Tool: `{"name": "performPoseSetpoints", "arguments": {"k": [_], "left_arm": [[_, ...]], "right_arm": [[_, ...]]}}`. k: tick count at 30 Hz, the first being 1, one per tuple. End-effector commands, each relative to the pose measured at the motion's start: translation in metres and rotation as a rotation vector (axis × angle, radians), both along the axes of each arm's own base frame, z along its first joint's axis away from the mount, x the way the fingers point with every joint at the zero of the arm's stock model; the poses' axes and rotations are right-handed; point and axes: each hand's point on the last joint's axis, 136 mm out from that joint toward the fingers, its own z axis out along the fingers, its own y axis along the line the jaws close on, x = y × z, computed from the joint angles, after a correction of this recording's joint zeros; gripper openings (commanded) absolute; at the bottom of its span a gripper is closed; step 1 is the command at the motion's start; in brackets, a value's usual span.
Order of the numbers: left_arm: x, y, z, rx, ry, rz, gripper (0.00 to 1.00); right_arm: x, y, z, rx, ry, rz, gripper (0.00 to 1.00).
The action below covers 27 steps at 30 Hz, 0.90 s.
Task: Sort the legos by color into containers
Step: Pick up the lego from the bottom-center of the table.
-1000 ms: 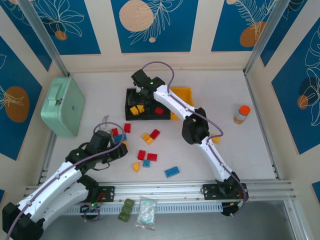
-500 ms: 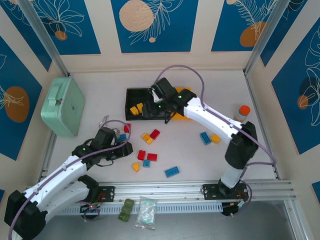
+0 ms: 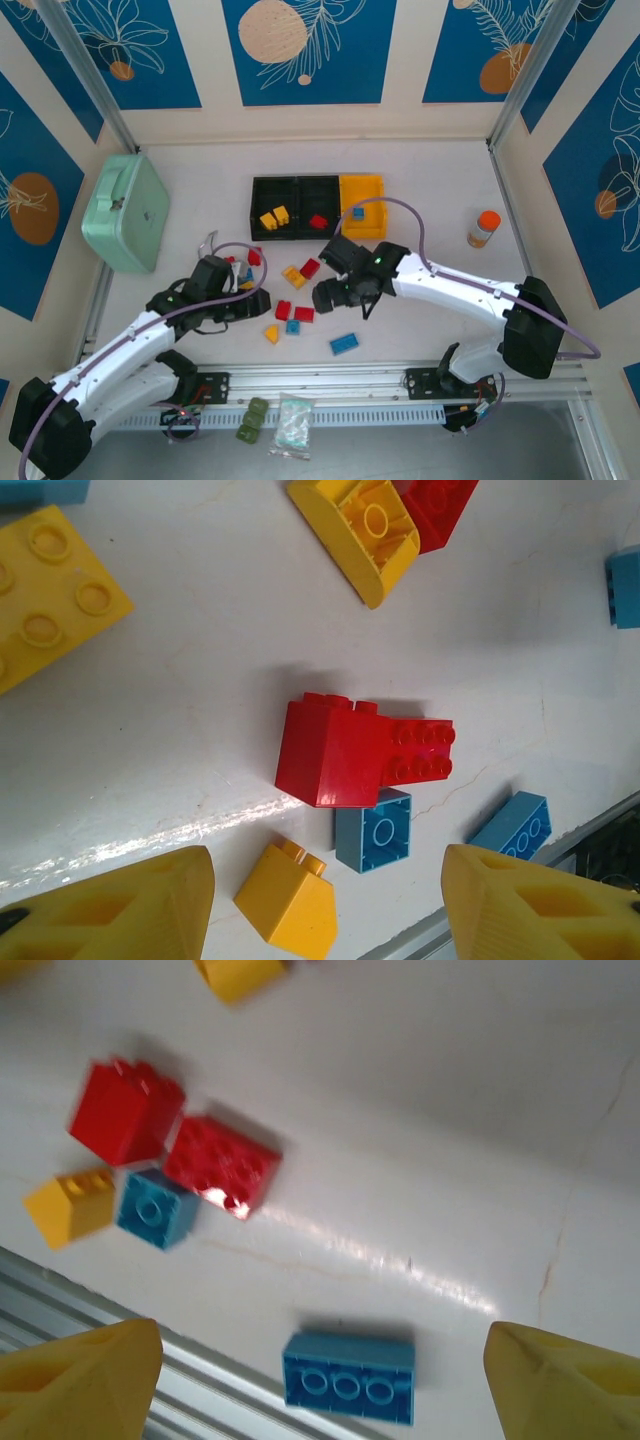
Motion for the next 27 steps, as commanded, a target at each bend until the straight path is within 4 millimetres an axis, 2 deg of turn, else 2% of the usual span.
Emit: {"name": "performPoseSetpoints", "arguments": {"k": [1, 9, 17, 22, 27], "left_arm": [[-0.001, -0.004, 0.000, -0.024, -0.002, -0.021, 0.62], [-0.004, 0.000, -0.009, -0.007, 0.014, -0.010, 0.62], [-0.008, 0.005, -0.016, 0.006, 0.034, 0.015, 0.61], [-0.009, 0.007, -0.016, 0.009, 0.030, 0.023, 0.61], [-0.008, 0.006, -0.016, 0.001, 0.033, 0.029, 0.61]], "right_arm": [[-0.025, -0.016, -0.021, -0.096, 0.078, -0.063, 0.85], [-0.058, -0.011, -0.053, -0.198, 0.147, -0.047, 0.86], [-0.070, -0.013, -0.084, -0.278, 0.193, -0.052, 0.83], [-0.068, -0.011, -0.086, -0.276, 0.184, -0.051, 0.70], [-0.058, -0.014, -0.073, -0.258, 0.150, -0.056, 0.62]]}}
